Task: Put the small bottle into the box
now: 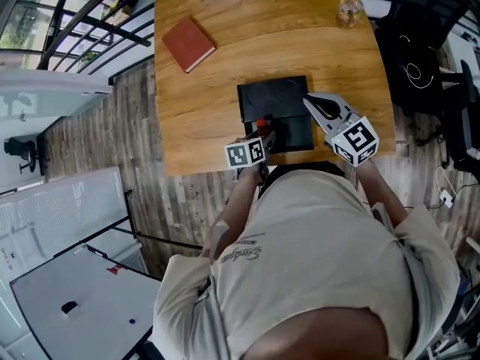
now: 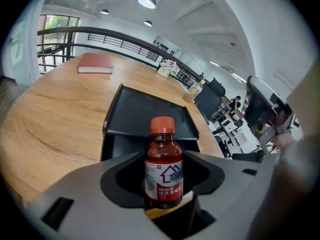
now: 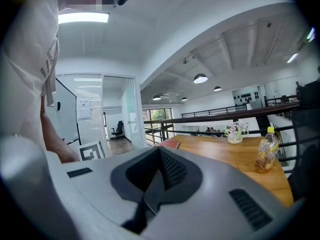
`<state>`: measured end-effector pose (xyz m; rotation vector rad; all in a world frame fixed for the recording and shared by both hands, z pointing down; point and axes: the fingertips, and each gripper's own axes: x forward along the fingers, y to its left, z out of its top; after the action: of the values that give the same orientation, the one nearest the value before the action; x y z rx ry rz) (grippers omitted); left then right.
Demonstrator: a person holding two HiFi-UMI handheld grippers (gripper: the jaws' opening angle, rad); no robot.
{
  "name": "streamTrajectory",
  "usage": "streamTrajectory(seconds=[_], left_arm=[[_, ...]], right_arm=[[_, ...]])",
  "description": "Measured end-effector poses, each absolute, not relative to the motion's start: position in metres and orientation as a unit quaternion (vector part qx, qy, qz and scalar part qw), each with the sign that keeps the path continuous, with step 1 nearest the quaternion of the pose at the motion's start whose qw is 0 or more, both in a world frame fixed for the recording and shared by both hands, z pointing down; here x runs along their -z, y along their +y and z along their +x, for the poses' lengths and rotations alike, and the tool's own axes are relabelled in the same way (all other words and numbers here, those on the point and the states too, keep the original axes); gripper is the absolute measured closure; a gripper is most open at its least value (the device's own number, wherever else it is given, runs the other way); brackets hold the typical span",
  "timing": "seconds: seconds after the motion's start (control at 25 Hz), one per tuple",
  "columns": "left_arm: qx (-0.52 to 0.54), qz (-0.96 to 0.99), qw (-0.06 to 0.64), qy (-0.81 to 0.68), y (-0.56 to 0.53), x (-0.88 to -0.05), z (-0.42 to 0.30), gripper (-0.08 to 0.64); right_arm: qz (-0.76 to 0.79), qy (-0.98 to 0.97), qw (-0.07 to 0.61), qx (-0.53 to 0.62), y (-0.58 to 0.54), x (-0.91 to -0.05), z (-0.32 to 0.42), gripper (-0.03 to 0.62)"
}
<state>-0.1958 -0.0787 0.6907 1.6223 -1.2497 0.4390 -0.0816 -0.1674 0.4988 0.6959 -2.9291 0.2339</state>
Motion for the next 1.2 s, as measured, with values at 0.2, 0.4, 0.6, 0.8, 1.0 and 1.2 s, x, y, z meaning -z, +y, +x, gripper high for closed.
streamTrajectory(seconds=[0.2,0.4,0.6,0.8,1.0,1.2], left_arm=[[-0.201,0.665,0.515,-0.502,-0.075,-0.707,-0.193,0.331],[-0.223,0.656,0.526,-0.493,-0.07,-0.721,-0.193,0.333],[-0.233,0.635,0.549,-0.49,-0.065,-0.735,-0.192,0.331],[-0.245,0.619,0.56,-0.493,-0.067,-0.742,-0.192,0.333],[-0.275,0.602,0.562,-0.497,-0.068,-0.751,-0.193,0.333],[-0.305,0.581,0.565,-0.5,-0.065,-0.759,-0.192,0.332]], right_arm=[[0.243,-0.965,0.065,-0.078,-0.164,-0.501,-0.077,0.597],[0.25,-0.963,0.064,-0.078,-0.159,-0.5,-0.074,0.597],[0.259,-0.961,0.068,-0.077,-0.157,-0.505,-0.069,0.597],[0.261,-0.96,0.068,-0.077,-0.158,-0.506,-0.067,0.597],[0.256,-0.961,0.067,-0.077,-0.16,-0.507,-0.069,0.597],[0.25,-0.963,0.067,-0.076,-0.158,-0.508,-0.069,0.597]])
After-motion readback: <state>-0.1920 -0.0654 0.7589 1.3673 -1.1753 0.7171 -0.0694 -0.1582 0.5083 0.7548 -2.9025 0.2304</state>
